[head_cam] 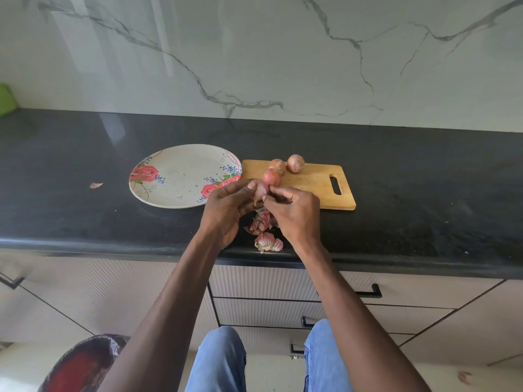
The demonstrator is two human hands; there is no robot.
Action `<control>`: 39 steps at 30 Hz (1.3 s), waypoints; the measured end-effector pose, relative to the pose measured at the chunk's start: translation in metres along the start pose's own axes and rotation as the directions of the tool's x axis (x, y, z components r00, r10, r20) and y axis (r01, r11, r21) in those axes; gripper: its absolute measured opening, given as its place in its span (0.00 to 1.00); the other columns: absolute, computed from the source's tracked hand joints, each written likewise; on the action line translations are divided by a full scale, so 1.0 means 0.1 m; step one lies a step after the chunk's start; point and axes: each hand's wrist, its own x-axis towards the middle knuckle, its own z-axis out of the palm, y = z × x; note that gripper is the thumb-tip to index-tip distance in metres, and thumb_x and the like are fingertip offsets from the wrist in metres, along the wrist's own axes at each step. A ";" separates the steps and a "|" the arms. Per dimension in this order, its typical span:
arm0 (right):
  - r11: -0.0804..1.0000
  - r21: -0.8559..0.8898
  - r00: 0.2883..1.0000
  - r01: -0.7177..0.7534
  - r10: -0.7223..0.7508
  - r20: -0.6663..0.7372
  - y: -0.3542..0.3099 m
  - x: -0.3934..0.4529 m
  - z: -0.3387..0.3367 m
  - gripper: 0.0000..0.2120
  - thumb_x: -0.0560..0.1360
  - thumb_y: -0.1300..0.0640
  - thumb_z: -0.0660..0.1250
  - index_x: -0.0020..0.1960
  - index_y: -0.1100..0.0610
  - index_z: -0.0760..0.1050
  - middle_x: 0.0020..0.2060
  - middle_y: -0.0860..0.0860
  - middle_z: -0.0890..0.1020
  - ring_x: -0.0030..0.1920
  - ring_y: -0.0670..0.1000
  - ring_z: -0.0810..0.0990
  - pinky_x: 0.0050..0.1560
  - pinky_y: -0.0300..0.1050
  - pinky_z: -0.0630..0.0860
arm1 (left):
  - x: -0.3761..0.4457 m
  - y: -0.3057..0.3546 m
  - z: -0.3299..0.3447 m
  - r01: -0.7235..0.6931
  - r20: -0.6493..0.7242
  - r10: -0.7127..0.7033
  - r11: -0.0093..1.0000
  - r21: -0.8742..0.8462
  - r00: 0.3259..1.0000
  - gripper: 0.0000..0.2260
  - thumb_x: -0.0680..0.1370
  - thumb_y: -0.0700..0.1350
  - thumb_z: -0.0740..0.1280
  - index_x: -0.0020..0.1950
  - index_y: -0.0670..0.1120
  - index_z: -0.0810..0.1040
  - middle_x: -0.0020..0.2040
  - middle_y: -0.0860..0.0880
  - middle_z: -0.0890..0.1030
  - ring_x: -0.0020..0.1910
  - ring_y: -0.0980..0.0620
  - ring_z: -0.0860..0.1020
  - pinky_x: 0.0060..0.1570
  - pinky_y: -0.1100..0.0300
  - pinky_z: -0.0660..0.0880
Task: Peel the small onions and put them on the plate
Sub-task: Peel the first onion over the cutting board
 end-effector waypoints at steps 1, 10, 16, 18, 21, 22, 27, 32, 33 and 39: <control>1.000 -0.010 1.000 0.018 -0.018 -0.012 -0.01 -0.02 0.02 0.10 0.74 0.59 0.76 0.54 0.61 0.85 0.43 0.51 0.88 0.42 0.45 0.86 0.46 0.47 0.84 | 0.00 -0.01 0.00 -0.004 0.001 0.004 1.000 0.014 1.000 0.11 0.75 0.40 0.70 0.54 0.35 0.82 0.45 0.42 0.85 0.43 0.49 0.84 0.44 0.60 0.81; 0.933 -0.319 0.963 0.165 -0.223 -0.152 0.01 -0.03 0.13 0.17 0.79 0.52 0.69 0.34 0.59 0.77 0.26 0.50 0.77 0.26 0.50 0.73 0.28 0.50 0.72 | 0.01 -0.05 0.02 -0.020 0.020 0.018 0.992 0.121 1.000 0.09 0.76 0.39 0.70 0.54 0.36 0.83 0.49 0.39 0.86 0.47 0.46 0.85 0.46 0.60 0.81; 0.929 -0.338 0.965 0.149 -0.211 -0.156 0.02 -0.03 0.13 0.18 0.79 0.52 0.70 0.33 0.60 0.77 0.25 0.50 0.77 0.25 0.50 0.72 0.26 0.48 0.70 | -0.01 -0.04 0.05 -0.032 0.016 0.030 0.988 0.154 0.999 0.10 0.73 0.43 0.73 0.51 0.39 0.84 0.46 0.41 0.86 0.45 0.47 0.85 0.44 0.60 0.81; 0.929 -0.342 0.967 0.143 -0.205 -0.151 0.02 -0.02 0.12 0.18 0.78 0.53 0.71 0.33 0.60 0.76 0.25 0.50 0.76 0.24 0.50 0.71 0.25 0.49 0.70 | -0.02 -0.03 0.06 -0.039 0.018 0.037 0.986 0.161 0.999 0.09 0.72 0.42 0.74 0.50 0.40 0.85 0.46 0.41 0.86 0.45 0.46 0.85 0.46 0.58 0.81; 0.936 -0.329 0.972 0.127 -0.184 -0.149 0.04 -0.02 0.11 0.14 0.76 0.55 0.72 0.35 0.61 0.79 0.26 0.51 0.78 0.25 0.50 0.74 0.26 0.51 0.72 | -0.02 -0.03 0.05 -0.031 0.026 0.027 0.987 0.158 0.999 0.10 0.73 0.41 0.74 0.52 0.39 0.84 0.47 0.40 0.86 0.45 0.46 0.85 0.46 0.57 0.81; 0.939 -0.321 0.971 0.126 -0.183 -0.153 0.04 -0.02 0.11 0.14 0.77 0.55 0.72 0.36 0.61 0.80 0.27 0.51 0.79 0.25 0.50 0.75 0.27 0.51 0.73 | -0.02 -0.03 0.04 -0.019 0.027 0.015 0.988 0.152 1.000 0.10 0.73 0.41 0.74 0.52 0.38 0.84 0.48 0.39 0.86 0.45 0.46 0.85 0.46 0.57 0.81; 0.955 -0.269 0.969 0.123 -0.174 -0.173 0.04 -0.02 0.11 0.16 0.77 0.50 0.72 0.37 0.60 0.82 0.28 0.49 0.81 0.26 0.50 0.77 0.27 0.52 0.74 | -0.02 -0.01 0.03 0.018 0.029 -0.022 0.992 0.125 0.999 0.12 0.73 0.41 0.72 0.53 0.35 0.83 0.46 0.40 0.85 0.44 0.48 0.84 0.44 0.60 0.81; 0.992 -0.119 0.987 0.031 -0.050 -0.155 -0.04 -0.03 0.08 0.13 0.75 0.48 0.75 0.41 0.59 0.84 0.30 0.48 0.83 0.29 0.50 0.80 0.29 0.53 0.77 | -0.02 0.01 0.04 0.053 0.017 -0.054 0.996 0.075 0.998 0.07 0.79 0.38 0.67 0.50 0.36 0.83 0.45 0.41 0.85 0.43 0.49 0.84 0.43 0.61 0.81; 0.998 -0.061 0.989 -0.034 0.024 -0.148 -0.06 -0.03 0.05 0.12 0.74 0.49 0.76 0.42 0.58 0.85 0.31 0.48 0.84 0.30 0.49 0.81 0.31 0.52 0.78 | -0.02 0.02 0.04 0.062 0.006 -0.062 0.996 0.064 0.998 0.07 0.80 0.37 0.66 0.49 0.36 0.83 0.45 0.42 0.85 0.43 0.49 0.83 0.43 0.61 0.81; 0.966 0.130 0.960 -0.225 0.242 -0.142 -0.11 -0.02 -0.05 0.02 0.72 0.57 0.76 0.41 0.53 0.84 0.30 0.55 0.83 0.30 0.49 0.75 0.30 0.52 0.74 | -0.05 0.07 0.07 0.113 -0.018 -0.113 0.994 -0.004 0.993 0.06 0.82 0.37 0.64 0.51 0.38 0.80 0.43 0.43 0.85 0.40 0.50 0.83 0.39 0.62 0.81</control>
